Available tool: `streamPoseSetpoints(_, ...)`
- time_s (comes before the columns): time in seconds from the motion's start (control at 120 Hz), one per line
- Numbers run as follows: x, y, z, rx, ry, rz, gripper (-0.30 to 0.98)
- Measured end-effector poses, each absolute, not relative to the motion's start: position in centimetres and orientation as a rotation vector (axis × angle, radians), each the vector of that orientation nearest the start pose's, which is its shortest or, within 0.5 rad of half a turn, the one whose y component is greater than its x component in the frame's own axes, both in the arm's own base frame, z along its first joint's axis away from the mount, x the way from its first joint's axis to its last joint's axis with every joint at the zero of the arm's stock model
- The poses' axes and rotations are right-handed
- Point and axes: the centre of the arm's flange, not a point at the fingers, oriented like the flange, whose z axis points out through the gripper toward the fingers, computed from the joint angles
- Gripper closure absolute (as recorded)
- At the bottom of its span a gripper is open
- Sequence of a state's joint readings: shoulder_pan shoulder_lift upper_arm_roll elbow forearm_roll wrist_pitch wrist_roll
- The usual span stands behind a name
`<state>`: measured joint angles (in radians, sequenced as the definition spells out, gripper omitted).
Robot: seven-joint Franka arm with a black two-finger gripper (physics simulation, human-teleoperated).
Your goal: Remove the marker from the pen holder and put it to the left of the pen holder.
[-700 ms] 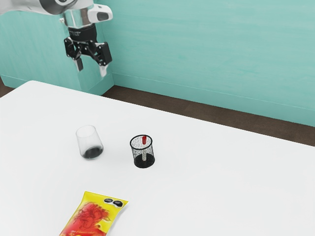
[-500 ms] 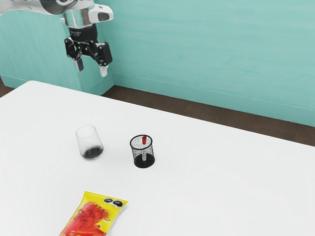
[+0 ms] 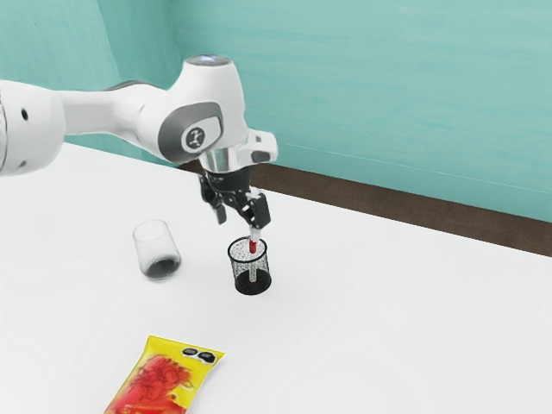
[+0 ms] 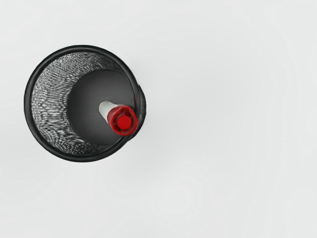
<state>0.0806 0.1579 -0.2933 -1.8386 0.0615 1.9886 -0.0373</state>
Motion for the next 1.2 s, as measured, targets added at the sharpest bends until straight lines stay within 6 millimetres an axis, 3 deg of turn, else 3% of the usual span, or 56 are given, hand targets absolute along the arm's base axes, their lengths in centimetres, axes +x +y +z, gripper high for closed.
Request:
streamPoseSetpoints(0.1, 57.3, -12.7, 41.9, -3.106, 0.364, -0.042, 0.0)
streamPoseSetpoints(0.217, 56.6, -12.6, 39.9, -3.094, 0.4, -0.083, 0.0)
streamPoseSetpoints(0.35, 59.6, -12.1, 38.9, -3.104, 0.416, -0.15, 0.0)
streamPoseSetpoints(0.525, 62.8, -8.9, 36.7, -3.106, 0.379, -0.158, 0.0)
streamPoseSetpoints(0.817, 62.5, -9.0, 34.7, -3.104, 0.435, -0.114, 0.01)
streamPoseSetpoints(1.2, 62.7, -9.0, 35.5, -3.098, 0.467, -0.143, 0.62)
